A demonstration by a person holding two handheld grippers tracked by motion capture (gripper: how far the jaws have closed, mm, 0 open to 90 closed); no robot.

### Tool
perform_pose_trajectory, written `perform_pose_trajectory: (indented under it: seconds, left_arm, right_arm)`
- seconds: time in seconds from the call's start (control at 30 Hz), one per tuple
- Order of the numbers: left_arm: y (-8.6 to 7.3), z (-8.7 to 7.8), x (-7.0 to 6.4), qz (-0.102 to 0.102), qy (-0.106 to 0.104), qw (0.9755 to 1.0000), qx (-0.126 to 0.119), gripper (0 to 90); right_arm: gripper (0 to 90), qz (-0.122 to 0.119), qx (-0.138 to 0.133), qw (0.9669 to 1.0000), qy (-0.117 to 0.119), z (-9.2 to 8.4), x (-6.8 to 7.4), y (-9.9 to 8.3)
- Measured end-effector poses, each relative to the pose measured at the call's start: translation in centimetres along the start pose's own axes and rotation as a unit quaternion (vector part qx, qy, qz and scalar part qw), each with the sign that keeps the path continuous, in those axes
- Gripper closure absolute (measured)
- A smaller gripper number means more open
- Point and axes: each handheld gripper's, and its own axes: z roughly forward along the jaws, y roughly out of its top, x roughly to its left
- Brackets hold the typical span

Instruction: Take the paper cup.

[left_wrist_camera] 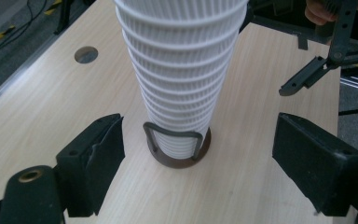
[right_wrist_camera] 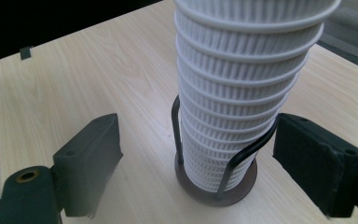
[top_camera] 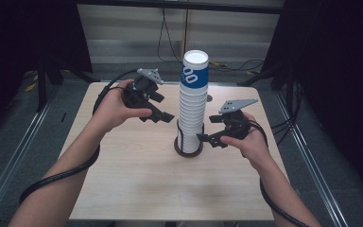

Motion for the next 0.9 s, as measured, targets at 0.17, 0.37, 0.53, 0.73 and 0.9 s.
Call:
perform_pose_trajectory:
  seconds: [0.17, 0.37, 0.53, 0.73, 0.9]
  left_arm:
    - [1.3, 0.1, 0.0, 0.001, -0.001, 1.0000, -0.004, 16.1]
    - [2.6, 0.1, 0.0, 0.004, -0.001, 0.9999, -0.016, 16.0]
    - [3.6, -0.2, 0.3, -0.002, 0.000, 0.9995, -0.032, 15.9]
    - [4.5, -0.4, 0.6, -0.016, -0.002, 0.9978, -0.065, 15.5]
    - [5.3, -0.2, 0.4, -0.012, -0.006, 0.9967, -0.080, 15.3]
  right_arm:
    - [14.3, -0.001, -0.006, 1.0000, -0.001, -0.3, -0.2, 0.5]
    - [14.3, -0.005, -0.007, 1.0000, -0.004, -0.4, -0.1, 1.0]
    - [14.3, -0.010, -0.010, 0.9999, -0.008, -0.6, -0.3, 1.4]
    - [14.2, -0.007, -0.017, 0.9998, -0.008, -0.7, -0.5, 1.6]
    - [14.2, -0.007, -0.019, 0.9997, -0.012, -0.7, -0.6, 1.8]
